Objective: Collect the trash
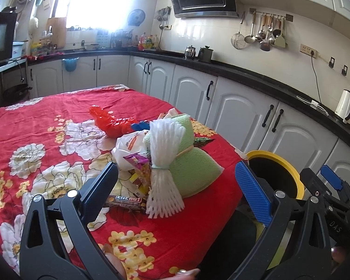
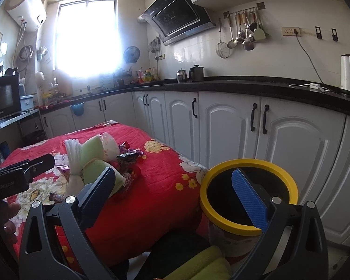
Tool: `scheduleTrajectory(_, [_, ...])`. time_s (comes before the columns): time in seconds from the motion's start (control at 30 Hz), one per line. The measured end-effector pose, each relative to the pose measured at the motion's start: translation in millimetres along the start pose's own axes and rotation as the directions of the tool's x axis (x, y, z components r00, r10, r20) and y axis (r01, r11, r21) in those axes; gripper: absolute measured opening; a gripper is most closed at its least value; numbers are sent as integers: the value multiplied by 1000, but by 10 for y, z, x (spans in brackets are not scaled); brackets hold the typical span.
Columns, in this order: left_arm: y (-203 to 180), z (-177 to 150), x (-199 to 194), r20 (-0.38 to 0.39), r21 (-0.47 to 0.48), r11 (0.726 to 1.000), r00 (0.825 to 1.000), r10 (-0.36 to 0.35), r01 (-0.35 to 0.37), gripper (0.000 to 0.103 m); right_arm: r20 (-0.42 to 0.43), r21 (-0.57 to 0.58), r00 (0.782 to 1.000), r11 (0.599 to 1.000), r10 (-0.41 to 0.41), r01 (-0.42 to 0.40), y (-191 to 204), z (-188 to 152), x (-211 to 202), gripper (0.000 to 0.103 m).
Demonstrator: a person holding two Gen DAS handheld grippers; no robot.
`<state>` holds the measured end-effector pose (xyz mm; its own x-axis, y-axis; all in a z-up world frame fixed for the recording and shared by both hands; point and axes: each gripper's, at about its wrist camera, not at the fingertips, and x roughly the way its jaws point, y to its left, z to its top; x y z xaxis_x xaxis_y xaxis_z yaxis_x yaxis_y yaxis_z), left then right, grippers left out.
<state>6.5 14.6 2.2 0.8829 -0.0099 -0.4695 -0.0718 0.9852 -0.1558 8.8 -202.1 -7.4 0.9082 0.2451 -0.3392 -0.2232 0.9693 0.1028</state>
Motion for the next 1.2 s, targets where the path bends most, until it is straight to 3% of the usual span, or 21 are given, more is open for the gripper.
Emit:
scheduleTrajectory(0.33, [314,93,119,-29,-54,998,999,-38,37,92,-100,-78,982,982,162,-170,186,63,371,97])
scheduleTrajectory(0.6, [414,302,211,-21,-13,998,998,-55,54,91,-218,-116,936,944,278,-308,444,87,838,97])
scheduleTrajectory(0.87, [333,413,523,-105,24,991,986,-126,129,76,-313,-105,884,913,347,-395,618,30,1280,91])
scheduleTrajectory(0.97, [349,413,664,-151,9,989,978,-145,148,74,-345,-99,867,905,359,-414,670,-5,1434,83])
scheduleTrajectory(1.2, [336,364,861,-206,11,987,966,-155,160,58,-384,-57,825,882,414,-468,685,-42,1585,48])
